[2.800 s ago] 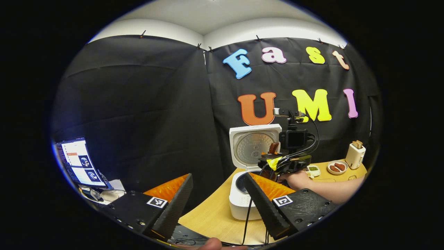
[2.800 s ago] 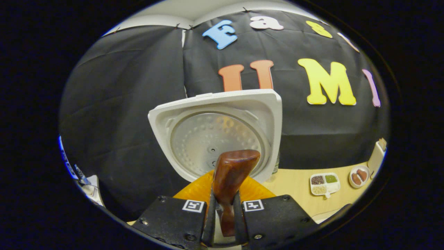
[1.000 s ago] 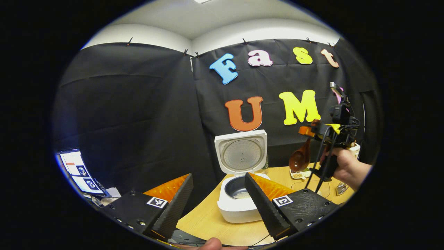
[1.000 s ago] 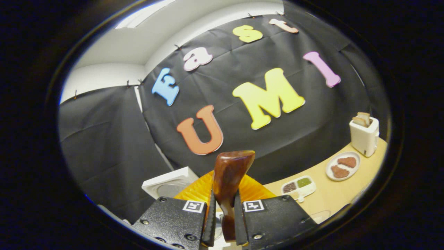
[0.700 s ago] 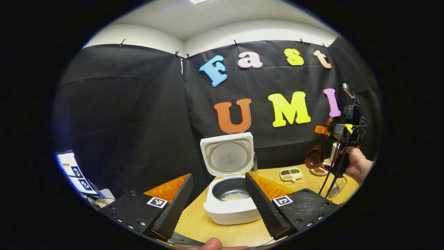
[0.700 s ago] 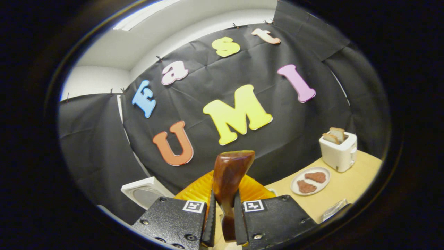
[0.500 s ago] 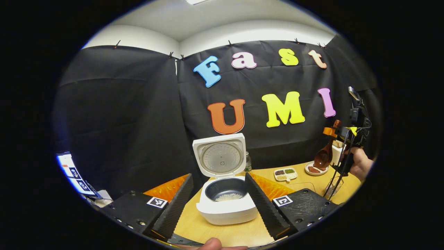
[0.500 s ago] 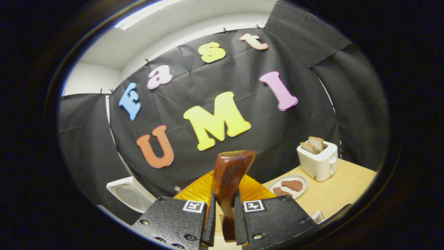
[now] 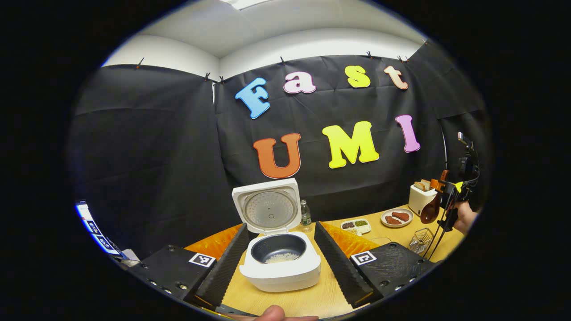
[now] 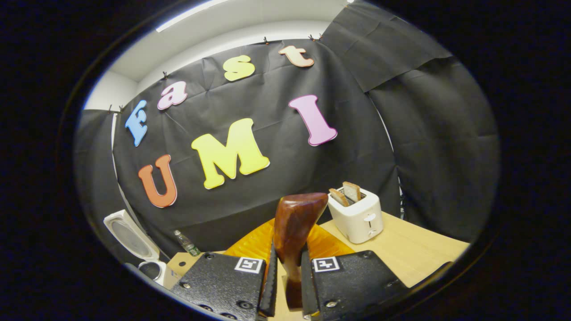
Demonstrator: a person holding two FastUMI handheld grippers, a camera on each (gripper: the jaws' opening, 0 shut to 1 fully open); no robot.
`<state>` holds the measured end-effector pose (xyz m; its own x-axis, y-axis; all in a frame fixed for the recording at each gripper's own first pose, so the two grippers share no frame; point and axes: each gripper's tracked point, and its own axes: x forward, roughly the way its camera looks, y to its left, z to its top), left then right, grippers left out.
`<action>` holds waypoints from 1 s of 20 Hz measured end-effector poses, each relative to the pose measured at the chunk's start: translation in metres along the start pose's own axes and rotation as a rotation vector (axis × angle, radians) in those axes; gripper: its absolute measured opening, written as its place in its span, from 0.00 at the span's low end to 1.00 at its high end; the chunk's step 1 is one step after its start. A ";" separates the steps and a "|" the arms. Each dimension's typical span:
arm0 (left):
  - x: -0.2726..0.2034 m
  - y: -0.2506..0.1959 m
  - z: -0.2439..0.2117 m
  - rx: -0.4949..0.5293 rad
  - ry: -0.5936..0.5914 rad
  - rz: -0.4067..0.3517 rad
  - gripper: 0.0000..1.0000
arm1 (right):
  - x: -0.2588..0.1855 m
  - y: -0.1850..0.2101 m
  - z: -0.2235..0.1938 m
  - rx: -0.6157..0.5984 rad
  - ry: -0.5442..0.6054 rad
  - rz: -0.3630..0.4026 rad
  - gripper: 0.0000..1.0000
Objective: Close the left gripper, press the button to open the rice cooker; take a wooden spoon from the chopstick holder with the right hand, scoop a spoonful of rice and pour it into the rice cooker, then put the wooden spoon back into the chopstick holder.
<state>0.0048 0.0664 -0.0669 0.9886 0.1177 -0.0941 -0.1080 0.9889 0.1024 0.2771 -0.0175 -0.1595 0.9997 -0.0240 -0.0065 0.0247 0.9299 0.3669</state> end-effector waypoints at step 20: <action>0.004 -0.018 0.008 0.034 -0.009 -0.017 0.95 | 0.009 -0.078 -0.145 -0.035 0.255 -0.135 0.28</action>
<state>0.0116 0.0481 -0.0612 0.9911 0.1003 -0.0871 -0.0880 0.9870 0.1346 0.2845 -0.0373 -0.3227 0.9558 -0.0593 -0.2879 0.1529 0.9369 0.3145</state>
